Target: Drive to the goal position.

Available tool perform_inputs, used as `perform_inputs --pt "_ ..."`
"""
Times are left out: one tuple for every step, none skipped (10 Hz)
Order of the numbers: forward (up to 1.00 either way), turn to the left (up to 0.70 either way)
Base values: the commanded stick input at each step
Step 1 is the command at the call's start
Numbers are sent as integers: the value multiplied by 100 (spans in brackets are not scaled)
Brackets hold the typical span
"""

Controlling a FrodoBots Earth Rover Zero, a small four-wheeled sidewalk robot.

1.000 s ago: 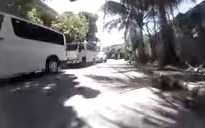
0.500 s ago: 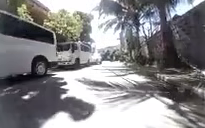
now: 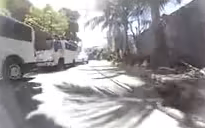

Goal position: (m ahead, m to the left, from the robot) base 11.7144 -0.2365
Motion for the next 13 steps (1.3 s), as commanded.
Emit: perform_inputs --pt "100 -40" --pt "100 -40" --pt "100 -40" --pt "100 -40" --pt "100 -6" --pt "100 8" --pt "100 11" --pt "100 8" --pt "100 1" --pt "100 2" --pt "100 4" --pt "100 0" --pt "100 0"
